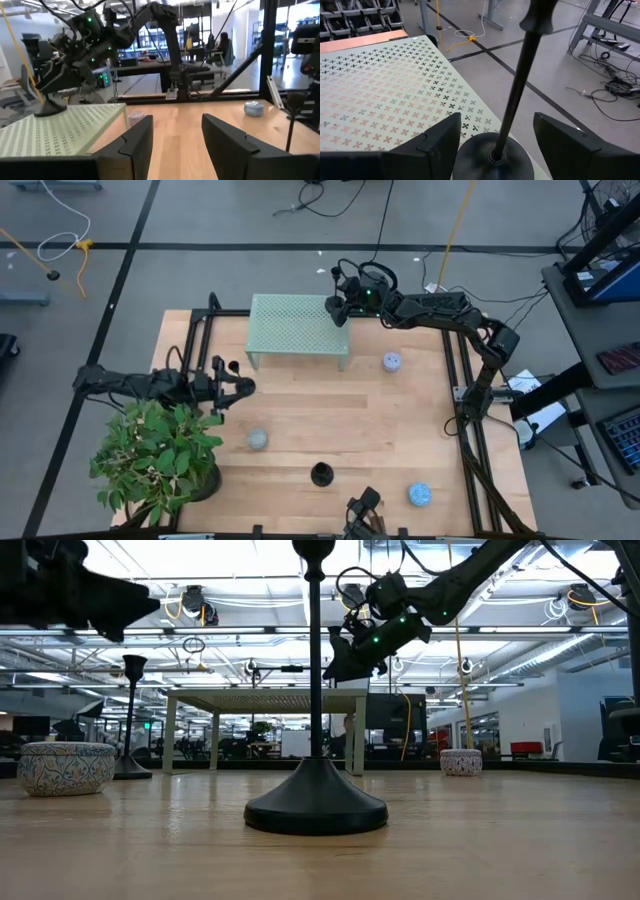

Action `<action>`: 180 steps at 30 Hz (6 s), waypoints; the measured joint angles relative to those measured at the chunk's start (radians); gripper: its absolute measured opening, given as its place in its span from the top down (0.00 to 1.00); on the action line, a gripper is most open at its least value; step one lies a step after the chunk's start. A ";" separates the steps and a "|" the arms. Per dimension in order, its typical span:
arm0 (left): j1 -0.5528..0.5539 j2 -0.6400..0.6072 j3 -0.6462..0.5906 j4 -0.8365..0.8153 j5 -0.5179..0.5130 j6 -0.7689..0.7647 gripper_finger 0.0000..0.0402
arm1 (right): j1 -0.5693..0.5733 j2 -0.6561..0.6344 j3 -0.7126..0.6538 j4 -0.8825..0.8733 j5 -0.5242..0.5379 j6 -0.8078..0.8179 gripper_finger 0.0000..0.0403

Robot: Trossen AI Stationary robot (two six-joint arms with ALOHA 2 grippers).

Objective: Pick & Place candle stick holders
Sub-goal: Put the top black candle holder on the shelf

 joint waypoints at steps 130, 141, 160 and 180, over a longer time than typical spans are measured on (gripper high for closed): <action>-0.153 1.113 0.821 -1.091 -0.563 -1.160 0.97 | 0.157 -0.218 0.000 -0.466 -0.004 -0.079 0.40; -0.110 1.112 0.972 -0.864 -0.594 -0.683 0.97 | 0.157 -0.217 0.000 -0.466 -0.004 -0.079 0.40; 0.382 1.113 1.003 -0.391 -0.190 -0.163 0.95 | 0.157 -0.217 0.000 -0.465 -0.004 -0.080 0.40; 0.767 1.305 1.083 -0.311 0.086 -0.067 0.97 | 0.157 -0.217 0.000 -0.416 -0.005 -0.082 0.40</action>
